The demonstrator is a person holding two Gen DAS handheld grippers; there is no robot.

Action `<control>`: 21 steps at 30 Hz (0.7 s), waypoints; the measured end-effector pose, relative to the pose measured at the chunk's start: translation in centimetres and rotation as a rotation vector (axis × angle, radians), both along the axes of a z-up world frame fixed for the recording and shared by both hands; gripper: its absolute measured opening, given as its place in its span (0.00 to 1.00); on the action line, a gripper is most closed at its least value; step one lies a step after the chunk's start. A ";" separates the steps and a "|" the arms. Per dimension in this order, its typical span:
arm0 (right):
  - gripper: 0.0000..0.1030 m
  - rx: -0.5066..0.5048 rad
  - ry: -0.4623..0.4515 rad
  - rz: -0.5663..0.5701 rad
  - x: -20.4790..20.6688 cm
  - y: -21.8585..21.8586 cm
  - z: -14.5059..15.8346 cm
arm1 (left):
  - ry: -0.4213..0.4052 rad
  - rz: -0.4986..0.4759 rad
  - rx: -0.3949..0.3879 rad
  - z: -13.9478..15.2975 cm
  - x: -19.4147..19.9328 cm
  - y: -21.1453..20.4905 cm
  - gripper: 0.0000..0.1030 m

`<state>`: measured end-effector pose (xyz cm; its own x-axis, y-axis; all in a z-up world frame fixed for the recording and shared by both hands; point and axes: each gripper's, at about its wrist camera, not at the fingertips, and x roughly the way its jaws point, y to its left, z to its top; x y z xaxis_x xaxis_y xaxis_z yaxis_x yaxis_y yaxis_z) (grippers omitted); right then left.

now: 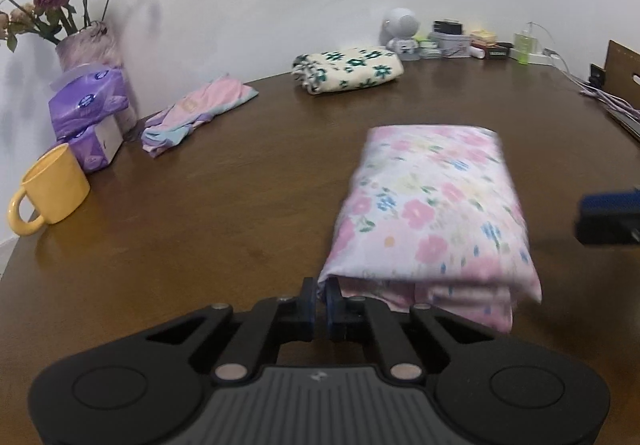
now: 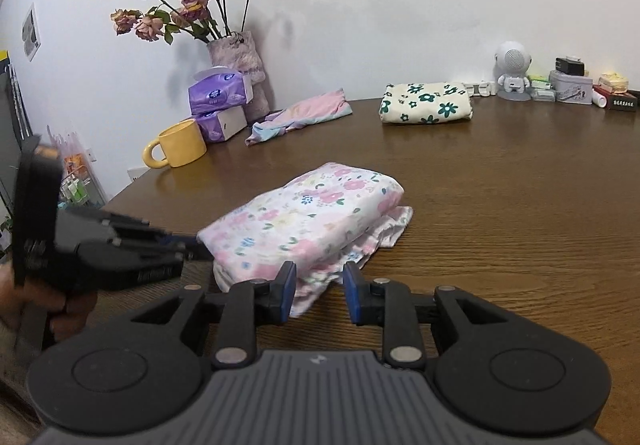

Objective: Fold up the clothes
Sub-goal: 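Press the folded dress stack edge with the right gripper while the left gripper releases, then grasp the folded pink floral dress stack with both grippers at its sides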

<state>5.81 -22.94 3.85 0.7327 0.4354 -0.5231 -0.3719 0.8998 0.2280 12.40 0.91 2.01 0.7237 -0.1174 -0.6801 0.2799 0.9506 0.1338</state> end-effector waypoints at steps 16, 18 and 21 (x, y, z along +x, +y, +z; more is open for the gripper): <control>0.42 0.140 0.101 0.020 7.2 -2.5 0.9 | 0.112 0.096 -0.397 1.5 0.0 7.1 0.51; 0.43 0.178 0.136 0.032 9.2 -2.9 0.9 | 0.131 0.110 -0.532 1.5 -0.9 7.9 0.56; 0.45 0.232 0.205 0.063 11.8 -3.1 0.3 | 0.148 0.116 -0.658 1.4 -1.6 7.7 0.56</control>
